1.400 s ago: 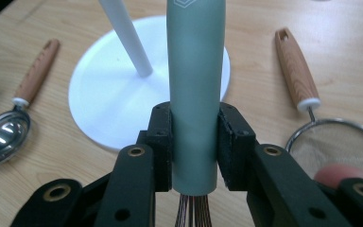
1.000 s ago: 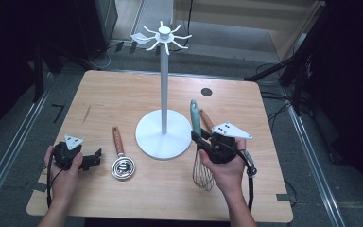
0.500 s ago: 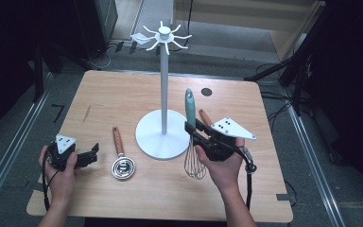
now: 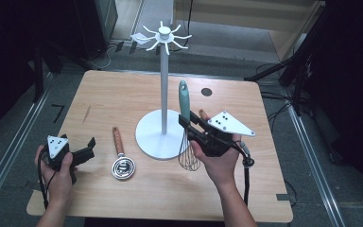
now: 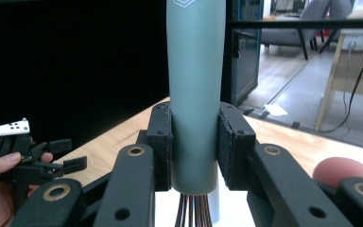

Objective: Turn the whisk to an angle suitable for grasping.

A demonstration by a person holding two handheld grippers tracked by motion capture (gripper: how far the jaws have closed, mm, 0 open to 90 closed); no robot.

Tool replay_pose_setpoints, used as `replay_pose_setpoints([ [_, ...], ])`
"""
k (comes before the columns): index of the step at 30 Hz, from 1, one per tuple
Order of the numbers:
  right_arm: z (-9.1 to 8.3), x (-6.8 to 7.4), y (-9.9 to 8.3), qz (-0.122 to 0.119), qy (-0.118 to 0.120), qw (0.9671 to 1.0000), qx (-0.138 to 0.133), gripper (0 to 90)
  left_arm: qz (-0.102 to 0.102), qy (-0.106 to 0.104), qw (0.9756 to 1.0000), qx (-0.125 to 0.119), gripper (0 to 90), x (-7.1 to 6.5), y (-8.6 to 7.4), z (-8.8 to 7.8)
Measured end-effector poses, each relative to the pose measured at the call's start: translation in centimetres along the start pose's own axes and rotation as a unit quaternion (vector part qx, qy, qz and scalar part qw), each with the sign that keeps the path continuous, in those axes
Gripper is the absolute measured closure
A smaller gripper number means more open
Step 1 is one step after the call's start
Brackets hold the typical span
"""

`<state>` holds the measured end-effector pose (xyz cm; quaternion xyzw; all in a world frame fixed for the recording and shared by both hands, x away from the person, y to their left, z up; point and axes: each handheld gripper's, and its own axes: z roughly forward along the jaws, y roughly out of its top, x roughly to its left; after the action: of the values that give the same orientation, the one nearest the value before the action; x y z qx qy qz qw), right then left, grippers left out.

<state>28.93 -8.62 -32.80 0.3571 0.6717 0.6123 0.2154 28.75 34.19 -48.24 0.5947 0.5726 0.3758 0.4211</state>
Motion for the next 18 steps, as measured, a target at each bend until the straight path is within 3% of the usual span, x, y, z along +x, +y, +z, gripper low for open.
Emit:
replay_pose_setpoints([
  [9,0.2,0.2,1.3,-0.006,0.009,0.9997,-0.023,71.4,-0.006,-0.011,0.9999,-0.001,0.0,0.1,-0.1,-0.2],
  [18,0.3,0.6,2.3,-0.016,0.018,0.9992,-0.032,71.3,0.008,0.008,0.9999,0.003,0.0,-0.3,-0.1,-0.1],
])
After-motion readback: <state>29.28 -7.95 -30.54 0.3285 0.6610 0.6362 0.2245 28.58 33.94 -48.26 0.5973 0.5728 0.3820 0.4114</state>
